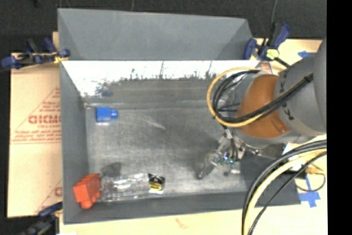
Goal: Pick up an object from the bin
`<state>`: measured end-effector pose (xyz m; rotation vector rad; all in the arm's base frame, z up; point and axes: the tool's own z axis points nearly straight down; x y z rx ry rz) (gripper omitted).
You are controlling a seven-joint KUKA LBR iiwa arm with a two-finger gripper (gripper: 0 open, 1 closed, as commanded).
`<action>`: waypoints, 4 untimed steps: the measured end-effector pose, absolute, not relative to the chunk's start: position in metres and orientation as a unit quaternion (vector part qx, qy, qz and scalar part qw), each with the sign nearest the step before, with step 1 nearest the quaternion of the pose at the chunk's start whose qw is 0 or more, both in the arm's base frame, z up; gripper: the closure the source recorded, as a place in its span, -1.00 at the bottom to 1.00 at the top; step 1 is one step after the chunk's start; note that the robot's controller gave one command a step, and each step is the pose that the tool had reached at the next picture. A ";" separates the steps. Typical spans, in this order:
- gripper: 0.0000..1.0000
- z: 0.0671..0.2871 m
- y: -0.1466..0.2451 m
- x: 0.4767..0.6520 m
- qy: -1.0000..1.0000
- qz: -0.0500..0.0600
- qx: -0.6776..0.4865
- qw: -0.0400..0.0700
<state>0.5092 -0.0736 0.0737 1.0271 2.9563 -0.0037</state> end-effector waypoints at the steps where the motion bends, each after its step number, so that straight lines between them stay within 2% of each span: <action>1: 1.00 0.076 -0.074 0.511 0.945 0.000 0.327 0.008; 2: 1.00 0.079 -0.075 0.513 0.946 0.000 0.324 0.004; 3: 1.00 0.148 -0.076 0.515 0.947 0.001 0.321 0.004; 4: 1.00 0.161 -0.077 0.516 0.948 0.000 0.317 0.002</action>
Offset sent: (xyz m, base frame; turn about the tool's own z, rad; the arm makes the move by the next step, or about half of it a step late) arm 0.0000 0.0000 0.0000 0.0000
